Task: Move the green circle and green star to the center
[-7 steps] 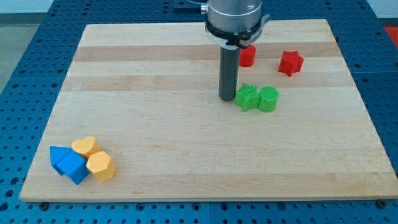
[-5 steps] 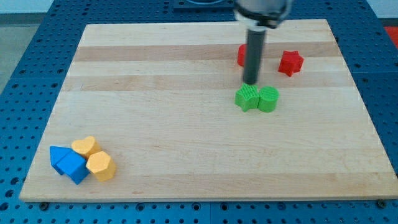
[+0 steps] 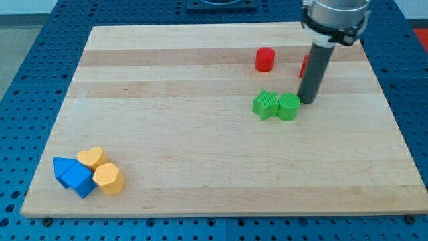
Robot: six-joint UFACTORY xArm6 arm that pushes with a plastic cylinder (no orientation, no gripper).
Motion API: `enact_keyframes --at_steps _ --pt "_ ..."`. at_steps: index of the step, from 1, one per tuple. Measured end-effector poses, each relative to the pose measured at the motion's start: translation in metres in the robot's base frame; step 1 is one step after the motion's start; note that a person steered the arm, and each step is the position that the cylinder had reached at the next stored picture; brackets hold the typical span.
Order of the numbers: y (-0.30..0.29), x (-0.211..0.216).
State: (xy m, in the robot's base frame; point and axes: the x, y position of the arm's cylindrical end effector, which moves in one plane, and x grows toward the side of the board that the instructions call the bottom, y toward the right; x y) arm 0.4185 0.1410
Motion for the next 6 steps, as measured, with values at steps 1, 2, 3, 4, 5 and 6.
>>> enact_keyframes --at_steps 1,2,3,4,5,6 --pt "-0.015 0.007" --pt "-0.015 0.012" --pt "0.008 0.019" --pt "0.010 0.034" --pt "0.010 0.044" --pt "-0.001 0.044"
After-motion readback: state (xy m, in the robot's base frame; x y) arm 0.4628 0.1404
